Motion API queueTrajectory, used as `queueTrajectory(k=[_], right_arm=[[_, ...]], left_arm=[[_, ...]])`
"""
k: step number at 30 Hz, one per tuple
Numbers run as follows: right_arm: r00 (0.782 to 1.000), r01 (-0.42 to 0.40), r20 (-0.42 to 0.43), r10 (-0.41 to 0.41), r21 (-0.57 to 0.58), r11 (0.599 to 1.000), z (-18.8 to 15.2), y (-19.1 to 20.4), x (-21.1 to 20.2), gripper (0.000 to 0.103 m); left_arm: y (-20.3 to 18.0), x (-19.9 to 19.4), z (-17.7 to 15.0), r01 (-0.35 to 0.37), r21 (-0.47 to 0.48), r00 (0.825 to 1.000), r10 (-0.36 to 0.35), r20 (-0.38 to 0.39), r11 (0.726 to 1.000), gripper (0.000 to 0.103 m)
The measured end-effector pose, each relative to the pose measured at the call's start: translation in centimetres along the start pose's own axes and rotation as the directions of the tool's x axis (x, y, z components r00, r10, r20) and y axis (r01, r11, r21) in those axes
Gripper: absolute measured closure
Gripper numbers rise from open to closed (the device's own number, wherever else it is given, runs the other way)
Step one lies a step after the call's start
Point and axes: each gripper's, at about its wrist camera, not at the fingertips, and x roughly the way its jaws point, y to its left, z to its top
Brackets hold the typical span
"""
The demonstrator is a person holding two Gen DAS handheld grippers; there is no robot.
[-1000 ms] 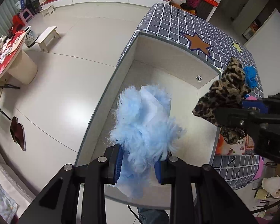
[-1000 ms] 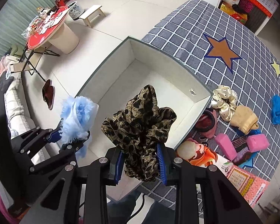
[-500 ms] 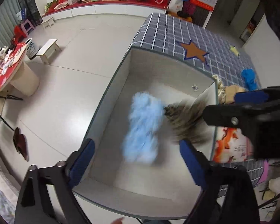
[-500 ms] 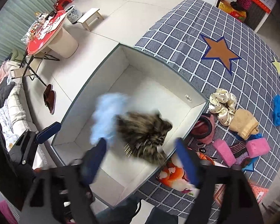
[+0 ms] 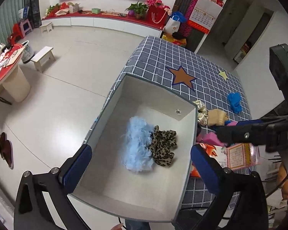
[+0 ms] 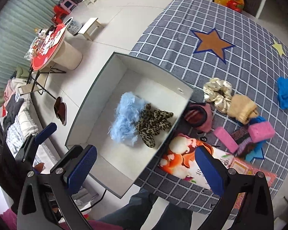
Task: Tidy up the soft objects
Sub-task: 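Move both tools back toward the remaining items on the bed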
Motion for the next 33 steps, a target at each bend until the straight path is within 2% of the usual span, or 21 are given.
queueTrajectory(k=[17, 26, 33], right_arm=[[0.996, 0.041, 0.076, -0.055, 0.181, 0.983, -1.7, -8.5, -5.2, 0.000], [0.992, 0.024, 0.106, -0.062, 0.327, 0.945, -4.3, -14.8, -7.2, 0.000], [0.991, 0.007, 0.116, -0.065, 0.441, 0.897, -6.7, -20.1, -8.3, 0.000]], left_arm=[[-4.1, 0.6, 0.1, -0.068, 0.100, 0.994, 0.076, -0.076, 0.993, 0.000], [-8.5, 1.7, 1.5, -0.065, 0.204, 0.993, 0.084, -0.083, 0.977, 0.000], [-12.4, 2.5, 2.5, -0.047, 0.289, 0.993, 0.075, -0.087, 0.956, 0.000]])
